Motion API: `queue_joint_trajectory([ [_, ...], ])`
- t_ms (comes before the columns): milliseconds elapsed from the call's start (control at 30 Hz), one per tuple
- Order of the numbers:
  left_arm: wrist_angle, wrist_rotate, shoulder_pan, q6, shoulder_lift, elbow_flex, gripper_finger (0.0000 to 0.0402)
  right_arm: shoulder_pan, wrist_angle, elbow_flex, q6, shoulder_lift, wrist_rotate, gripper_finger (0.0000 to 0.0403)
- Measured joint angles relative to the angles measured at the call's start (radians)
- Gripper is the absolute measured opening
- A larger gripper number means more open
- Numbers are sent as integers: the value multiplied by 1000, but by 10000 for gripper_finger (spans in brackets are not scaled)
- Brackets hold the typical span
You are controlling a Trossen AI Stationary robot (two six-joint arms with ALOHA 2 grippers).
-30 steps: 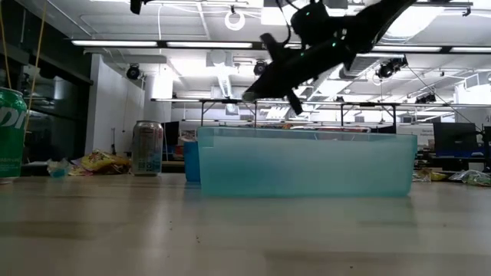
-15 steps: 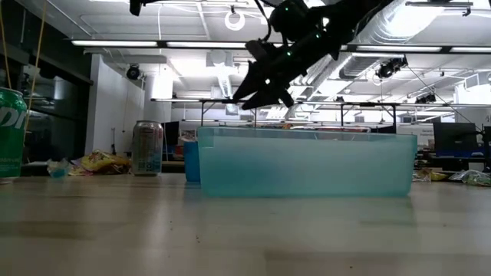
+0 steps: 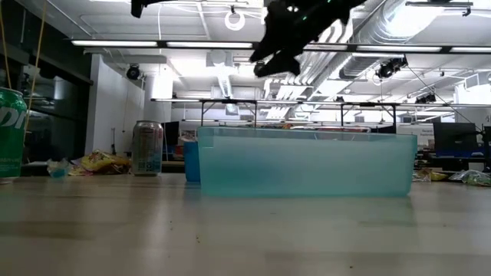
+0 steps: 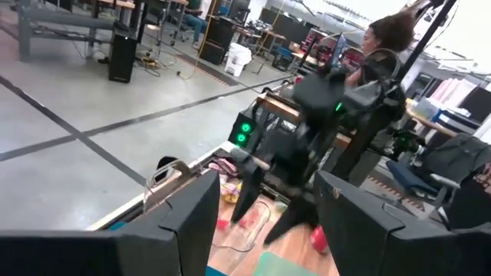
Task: Sort candy
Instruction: Put the blue candy into the blue bin
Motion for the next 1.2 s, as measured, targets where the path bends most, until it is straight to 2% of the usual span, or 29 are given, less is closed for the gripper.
queue_joint_trajectory([
  [300,-12,7,-1,45,21,0,198,-14,-220,-65,-27,-221,69,223],
  [433,-53,5,-1,-50,50,15,198,-13,-227,-127,17,-306,93,220],
  [533,-357,-14,0,-44,137,125,198,-13,-226,-169,43,-353,147,220],
  [667,-883,-135,0,-9,310,303,198,-15,-226,-186,55,-371,181,220],
  [767,-1204,-159,6,-8,423,347,198,-15,-221,-186,53,-368,180,220],
  [833,-1320,-159,7,-8,482,327,198,-15,-220,-186,42,-361,181,220],
  [967,-1221,-122,6,41,515,190,198,-15,-221,-187,27,-354,181,220],
  [1200,-1207,-152,16,67,589,-60,198,-15,-221,-187,27,-352,181,220],
])
